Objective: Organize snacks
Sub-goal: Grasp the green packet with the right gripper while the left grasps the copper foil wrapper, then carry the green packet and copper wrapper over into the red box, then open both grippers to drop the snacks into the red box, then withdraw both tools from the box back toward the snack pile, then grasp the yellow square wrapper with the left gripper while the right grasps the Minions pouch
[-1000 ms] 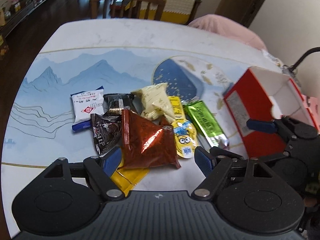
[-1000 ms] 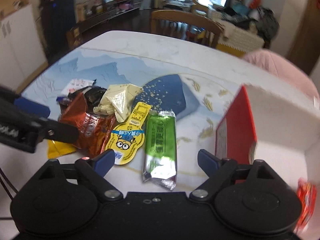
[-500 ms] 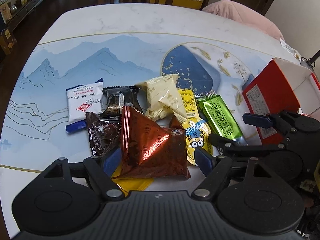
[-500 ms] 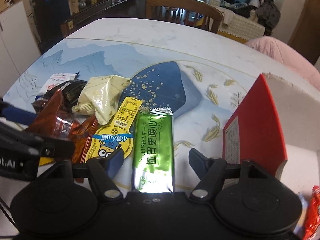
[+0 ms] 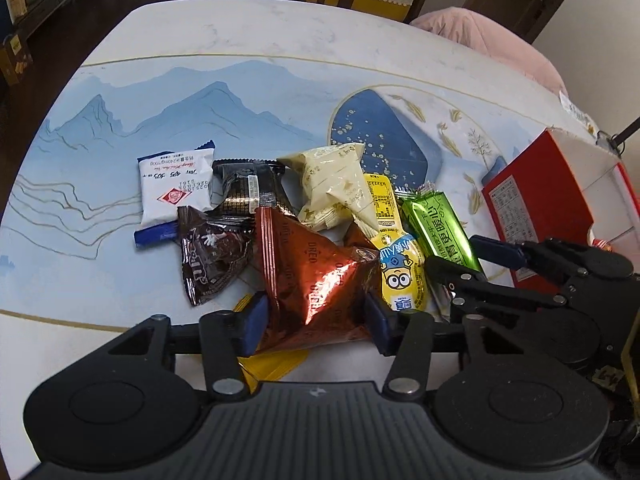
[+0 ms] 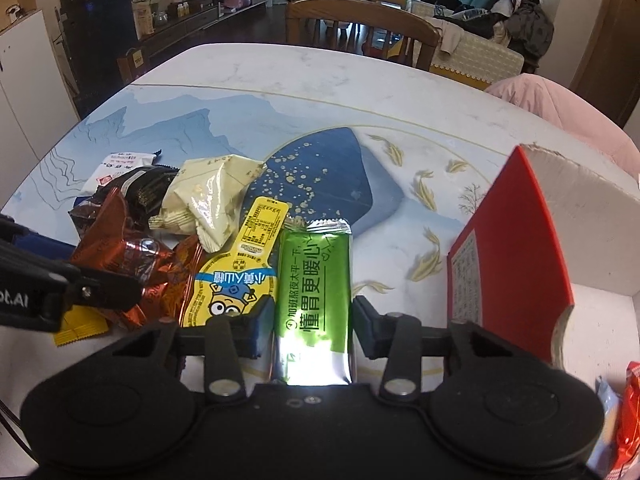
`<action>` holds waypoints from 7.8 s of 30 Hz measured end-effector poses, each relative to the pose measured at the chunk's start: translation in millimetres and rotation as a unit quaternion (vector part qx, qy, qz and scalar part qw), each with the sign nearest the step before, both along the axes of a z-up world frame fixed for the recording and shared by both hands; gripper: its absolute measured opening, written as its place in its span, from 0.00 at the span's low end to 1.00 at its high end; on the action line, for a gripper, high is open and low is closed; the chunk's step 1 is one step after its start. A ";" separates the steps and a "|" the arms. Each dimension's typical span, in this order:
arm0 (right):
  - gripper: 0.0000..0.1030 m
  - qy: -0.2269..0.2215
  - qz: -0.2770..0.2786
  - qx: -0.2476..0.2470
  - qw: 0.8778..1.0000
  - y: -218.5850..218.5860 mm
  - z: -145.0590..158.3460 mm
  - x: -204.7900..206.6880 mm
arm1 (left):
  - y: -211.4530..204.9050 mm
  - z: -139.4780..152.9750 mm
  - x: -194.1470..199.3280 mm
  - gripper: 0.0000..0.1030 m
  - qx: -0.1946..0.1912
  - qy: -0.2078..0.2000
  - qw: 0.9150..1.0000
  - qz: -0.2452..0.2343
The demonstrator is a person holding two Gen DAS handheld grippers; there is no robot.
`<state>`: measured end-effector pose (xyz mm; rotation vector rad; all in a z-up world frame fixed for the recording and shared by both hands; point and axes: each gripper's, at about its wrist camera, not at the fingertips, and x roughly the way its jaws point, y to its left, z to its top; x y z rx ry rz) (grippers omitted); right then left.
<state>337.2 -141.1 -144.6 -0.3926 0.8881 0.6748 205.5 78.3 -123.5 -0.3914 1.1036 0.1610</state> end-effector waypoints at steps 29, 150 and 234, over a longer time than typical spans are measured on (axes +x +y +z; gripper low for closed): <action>0.40 -0.028 -0.052 0.068 0.996 -58.8 78.9 -98.3 | -16.8 55.9 -61.0 0.24 -0.043 -0.079 0.995 -0.053; 0.86 -0.059 -0.127 0.153 0.978 -179.2 149.2 -78.9 | -139.4 141.0 -32.8 0.66 0.005 -0.181 0.967 -0.180; 0.50 0.034 -0.037 -0.005 0.999 33.7 9.5 -21.5 | 38.5 -21.2 -47.4 0.46 -0.031 0.029 0.992 0.122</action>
